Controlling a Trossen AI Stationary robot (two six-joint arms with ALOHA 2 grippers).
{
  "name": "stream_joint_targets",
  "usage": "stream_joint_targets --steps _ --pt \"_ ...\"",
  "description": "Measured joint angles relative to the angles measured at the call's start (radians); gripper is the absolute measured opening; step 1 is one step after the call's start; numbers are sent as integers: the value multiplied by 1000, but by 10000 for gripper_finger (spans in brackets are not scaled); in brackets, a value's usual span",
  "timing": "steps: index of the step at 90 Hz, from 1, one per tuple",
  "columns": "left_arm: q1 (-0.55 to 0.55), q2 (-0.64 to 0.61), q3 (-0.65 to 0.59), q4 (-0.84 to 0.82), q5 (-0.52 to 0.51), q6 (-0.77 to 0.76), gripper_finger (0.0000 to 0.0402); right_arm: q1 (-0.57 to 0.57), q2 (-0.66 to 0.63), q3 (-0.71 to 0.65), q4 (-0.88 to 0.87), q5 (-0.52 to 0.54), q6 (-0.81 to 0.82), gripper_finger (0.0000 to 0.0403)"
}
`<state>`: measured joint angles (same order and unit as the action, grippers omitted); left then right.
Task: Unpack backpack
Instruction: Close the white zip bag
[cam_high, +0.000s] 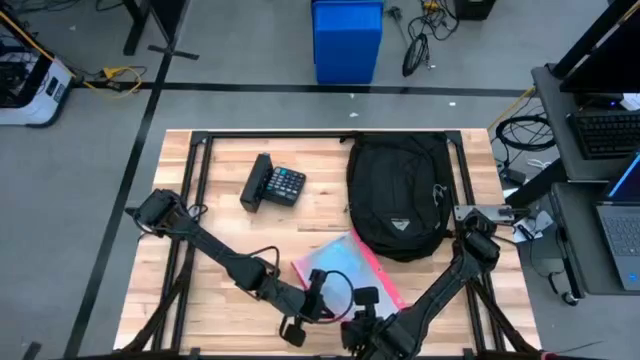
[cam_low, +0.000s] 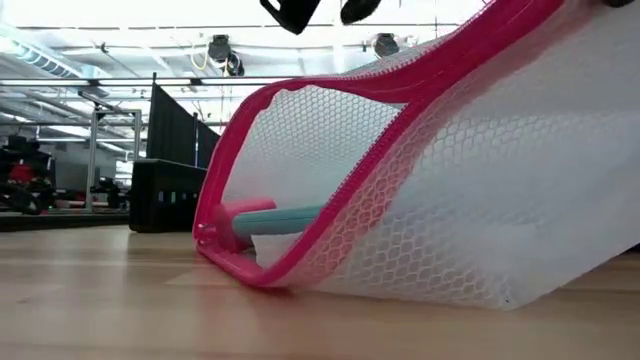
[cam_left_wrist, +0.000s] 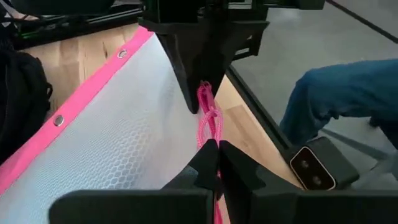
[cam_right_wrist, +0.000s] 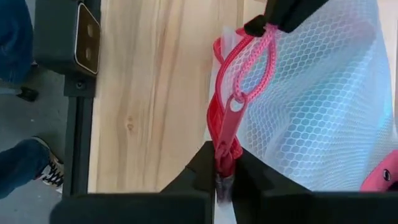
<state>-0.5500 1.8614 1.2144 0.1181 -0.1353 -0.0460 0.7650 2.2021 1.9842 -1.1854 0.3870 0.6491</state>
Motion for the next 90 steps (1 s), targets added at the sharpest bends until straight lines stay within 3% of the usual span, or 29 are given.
stream_joint_targets --steps 15,46,75,90 --pt "-8 0 0 0 -1 -9 47 0 0 0 -1 0 0 6" --pt "-38 11 0 19 -24 -274 143 -13 0 0 -2 0 23 4" --pt "-90 138 1 108 -86 -521 155 -51 0 0 1 0 56 4" --pt "-101 195 0 162 -139 -577 155 -69 0 0 4 0 62 4"
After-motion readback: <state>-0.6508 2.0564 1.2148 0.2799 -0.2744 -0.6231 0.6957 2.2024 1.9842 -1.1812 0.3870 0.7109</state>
